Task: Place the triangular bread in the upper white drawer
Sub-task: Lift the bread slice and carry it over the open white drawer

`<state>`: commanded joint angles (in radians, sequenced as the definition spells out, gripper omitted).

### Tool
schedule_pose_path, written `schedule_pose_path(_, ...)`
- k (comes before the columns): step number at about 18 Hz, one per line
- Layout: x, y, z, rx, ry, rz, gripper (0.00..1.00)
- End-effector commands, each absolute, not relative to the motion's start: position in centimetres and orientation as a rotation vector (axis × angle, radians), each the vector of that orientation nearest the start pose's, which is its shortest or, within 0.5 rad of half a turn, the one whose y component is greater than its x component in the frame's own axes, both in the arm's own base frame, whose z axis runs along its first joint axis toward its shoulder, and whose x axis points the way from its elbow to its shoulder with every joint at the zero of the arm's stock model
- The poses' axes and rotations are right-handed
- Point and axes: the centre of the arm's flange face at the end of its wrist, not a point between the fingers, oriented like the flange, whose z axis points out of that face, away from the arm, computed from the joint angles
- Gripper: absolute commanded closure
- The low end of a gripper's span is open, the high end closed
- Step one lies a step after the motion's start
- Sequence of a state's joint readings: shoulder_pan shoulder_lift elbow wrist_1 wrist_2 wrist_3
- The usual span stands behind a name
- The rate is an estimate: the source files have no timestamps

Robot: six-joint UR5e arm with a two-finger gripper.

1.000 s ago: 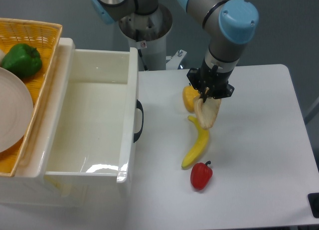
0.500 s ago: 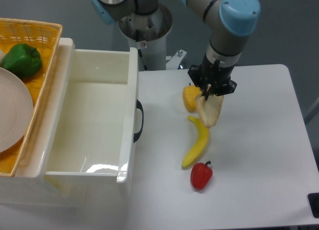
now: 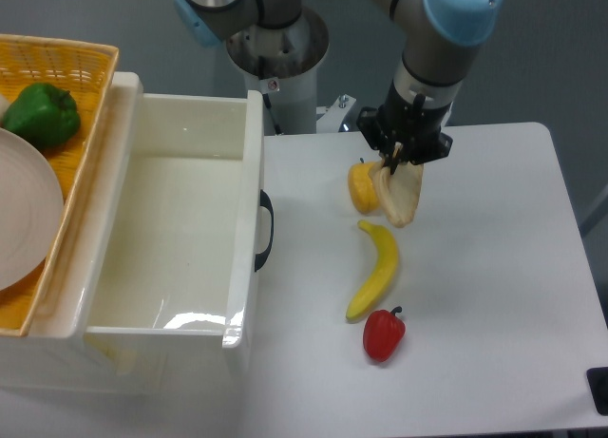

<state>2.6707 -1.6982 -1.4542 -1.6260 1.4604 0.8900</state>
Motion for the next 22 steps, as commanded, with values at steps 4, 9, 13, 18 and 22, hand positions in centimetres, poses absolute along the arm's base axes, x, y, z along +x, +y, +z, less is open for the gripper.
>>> schedule_pose_path(4,-40.6,36.5,50.1,-2.919,-0.494,-0.221,1.00)
schedule_pose_path(9,-38.7,37.0,52.3,-2.806,-0.602,-0.273,1.00)
schedule_pose_path(13,-36.6,37.3,54.9,-2.695,-0.649,-0.315,1.00)
schedule_pose_path(18,-33.6,38.8,56.8,-2.609,-0.723,-0.377,1.00)
schedule_pose_path(22,-31.4,40.7,57.2,-2.590,-0.730,-0.400,1.00)
